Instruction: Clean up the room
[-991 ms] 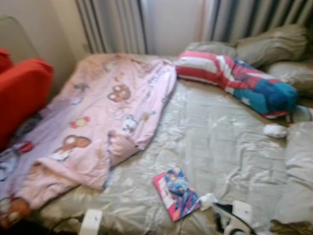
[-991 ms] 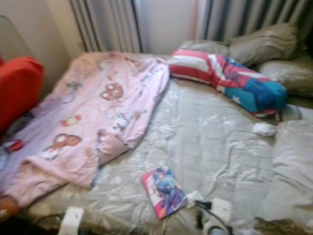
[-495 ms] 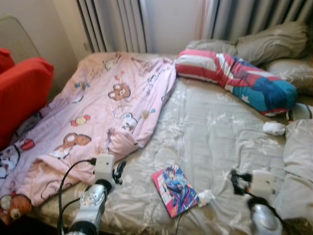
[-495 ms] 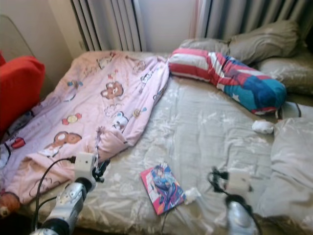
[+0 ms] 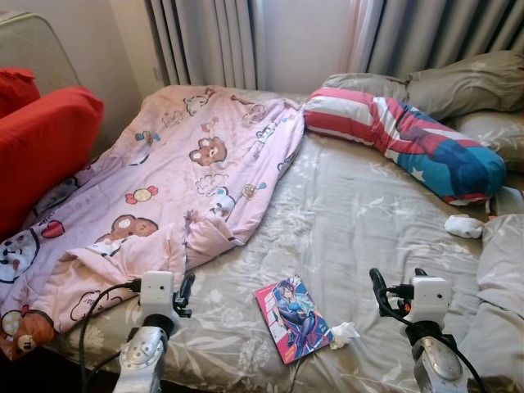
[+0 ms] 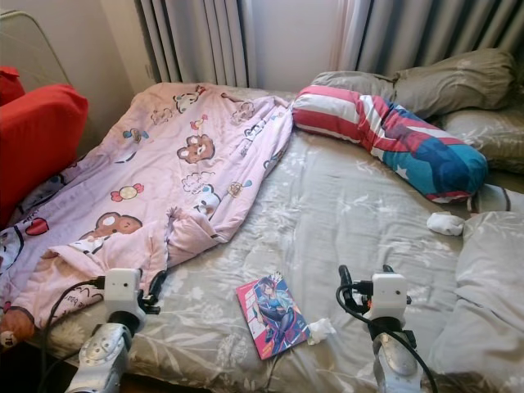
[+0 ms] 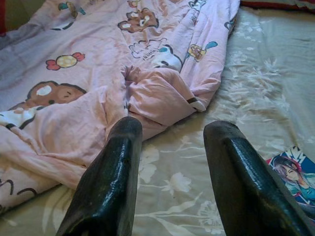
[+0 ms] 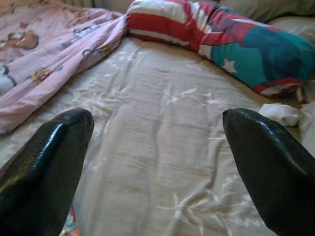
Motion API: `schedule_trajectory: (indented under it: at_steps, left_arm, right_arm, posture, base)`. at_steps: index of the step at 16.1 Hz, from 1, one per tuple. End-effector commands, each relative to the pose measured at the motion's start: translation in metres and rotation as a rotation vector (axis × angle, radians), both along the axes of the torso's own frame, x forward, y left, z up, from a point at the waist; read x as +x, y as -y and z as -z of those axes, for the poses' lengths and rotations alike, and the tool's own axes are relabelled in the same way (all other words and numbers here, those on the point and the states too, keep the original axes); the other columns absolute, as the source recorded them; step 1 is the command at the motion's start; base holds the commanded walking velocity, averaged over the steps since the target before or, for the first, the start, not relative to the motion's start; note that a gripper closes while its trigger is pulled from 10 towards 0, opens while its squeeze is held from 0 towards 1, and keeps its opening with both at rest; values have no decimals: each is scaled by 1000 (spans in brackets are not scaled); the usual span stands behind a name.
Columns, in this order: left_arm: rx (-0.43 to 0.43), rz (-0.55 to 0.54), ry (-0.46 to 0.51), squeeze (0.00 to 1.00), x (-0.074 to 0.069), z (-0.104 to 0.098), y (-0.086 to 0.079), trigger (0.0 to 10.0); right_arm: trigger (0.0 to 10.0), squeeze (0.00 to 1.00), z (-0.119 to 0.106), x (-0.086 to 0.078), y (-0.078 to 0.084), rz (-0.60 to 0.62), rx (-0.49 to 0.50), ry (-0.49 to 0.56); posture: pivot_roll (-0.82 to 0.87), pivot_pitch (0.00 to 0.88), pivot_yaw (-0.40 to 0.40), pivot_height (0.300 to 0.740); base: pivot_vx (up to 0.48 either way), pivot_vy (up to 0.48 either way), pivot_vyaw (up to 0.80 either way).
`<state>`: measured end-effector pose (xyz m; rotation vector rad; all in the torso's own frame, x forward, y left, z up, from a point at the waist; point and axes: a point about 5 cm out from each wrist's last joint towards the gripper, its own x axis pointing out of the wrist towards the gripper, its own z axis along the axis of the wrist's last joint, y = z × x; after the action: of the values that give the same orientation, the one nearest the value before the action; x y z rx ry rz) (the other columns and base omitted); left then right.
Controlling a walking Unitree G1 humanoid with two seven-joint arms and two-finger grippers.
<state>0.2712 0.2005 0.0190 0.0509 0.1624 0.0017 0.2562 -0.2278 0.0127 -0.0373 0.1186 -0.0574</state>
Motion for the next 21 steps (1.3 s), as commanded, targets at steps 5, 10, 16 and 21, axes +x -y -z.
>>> schedule_trajectory:
  at_steps: [5, 10, 16, 21]
  left_arm:
    - [72, 53, 47, 0, 4, -11, -4, 10000]
    - [65, 66, 54, 0, 4, -11, -1, 10000]
    - [47, -6, 8, 0, -17, 6, -10, 10000]
    - [36, -1, -2, 0, -12, 7, -5, 10000]
  right_arm:
    - [10000, 0, 5, -19, 4, 115, 25, 30]
    - [10000, 0, 0, -22, -3, 95, 7, 74]
    - [10000, 0, -9, -13, -15, -45, -46, 76]
    - [10000, 0, -8, -11, -11, -16, -50, 25]
  posture:
    - [-6, 51, 32, 740]
    - [-11, 75, 29, 740]
    - [12, 94, -11, 740]
    - [-1, 87, -9, 735]
  base:
    - [0, 0, 0]
    - [0, 0, 0]
    - [0, 0, 0]
    - [0, 0, 0]
